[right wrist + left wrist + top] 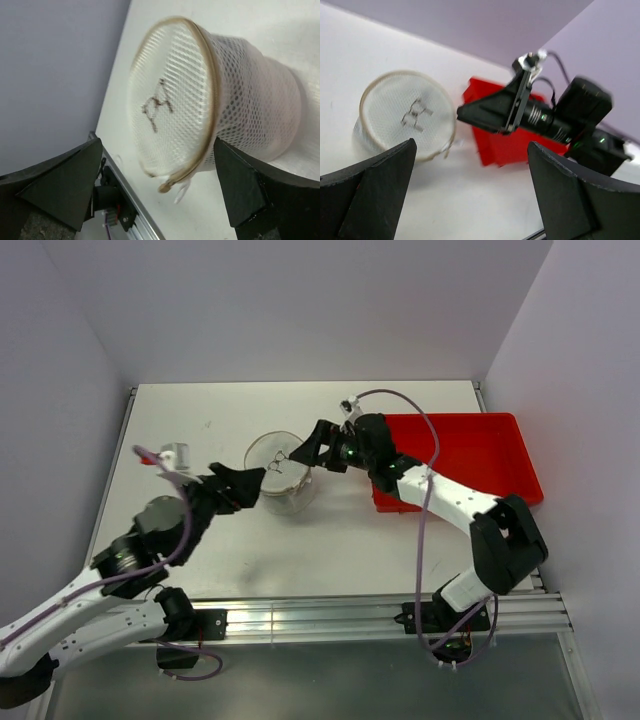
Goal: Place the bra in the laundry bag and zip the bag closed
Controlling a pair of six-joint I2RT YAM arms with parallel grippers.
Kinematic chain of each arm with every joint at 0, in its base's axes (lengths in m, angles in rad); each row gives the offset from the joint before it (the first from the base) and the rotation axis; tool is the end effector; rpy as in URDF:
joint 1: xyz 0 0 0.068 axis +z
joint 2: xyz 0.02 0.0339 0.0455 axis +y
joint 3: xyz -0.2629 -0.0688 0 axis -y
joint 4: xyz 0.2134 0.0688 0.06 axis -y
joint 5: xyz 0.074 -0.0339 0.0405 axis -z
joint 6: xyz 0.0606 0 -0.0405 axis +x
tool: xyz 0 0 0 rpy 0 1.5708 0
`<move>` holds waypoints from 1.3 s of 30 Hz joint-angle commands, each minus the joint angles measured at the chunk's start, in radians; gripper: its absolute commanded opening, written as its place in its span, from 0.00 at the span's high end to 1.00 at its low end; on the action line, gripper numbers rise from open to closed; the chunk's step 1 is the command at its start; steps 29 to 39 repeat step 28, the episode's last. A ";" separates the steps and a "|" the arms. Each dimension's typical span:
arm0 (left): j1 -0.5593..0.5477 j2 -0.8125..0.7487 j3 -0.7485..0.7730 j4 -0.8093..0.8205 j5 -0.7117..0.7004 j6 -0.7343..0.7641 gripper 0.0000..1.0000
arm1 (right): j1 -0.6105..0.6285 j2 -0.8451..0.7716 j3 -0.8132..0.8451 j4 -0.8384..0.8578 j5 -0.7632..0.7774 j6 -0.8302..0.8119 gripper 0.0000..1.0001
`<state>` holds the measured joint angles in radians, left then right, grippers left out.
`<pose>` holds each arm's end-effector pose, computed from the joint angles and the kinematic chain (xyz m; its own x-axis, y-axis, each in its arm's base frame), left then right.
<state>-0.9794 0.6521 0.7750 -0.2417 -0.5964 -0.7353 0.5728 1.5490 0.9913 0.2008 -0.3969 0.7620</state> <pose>0.1056 -0.0962 0.3440 -0.3012 -0.5470 -0.7811 0.2345 0.7515 -0.6167 0.2804 0.2087 0.2689 -0.7676 0.2626 -0.5846 -0.3791 0.5494 0.7446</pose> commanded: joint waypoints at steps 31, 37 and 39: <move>0.002 -0.212 0.018 -0.472 -0.109 -0.001 0.01 | 0.006 -0.985 -0.496 -0.228 0.575 -0.142 0.00; 0.002 -0.212 0.018 -0.472 -0.109 -0.001 0.01 | 0.006 -0.985 -0.496 -0.228 0.575 -0.142 0.00; 0.002 -0.212 0.018 -0.472 -0.109 -0.001 0.01 | 0.006 -0.985 -0.496 -0.228 0.575 -0.142 0.00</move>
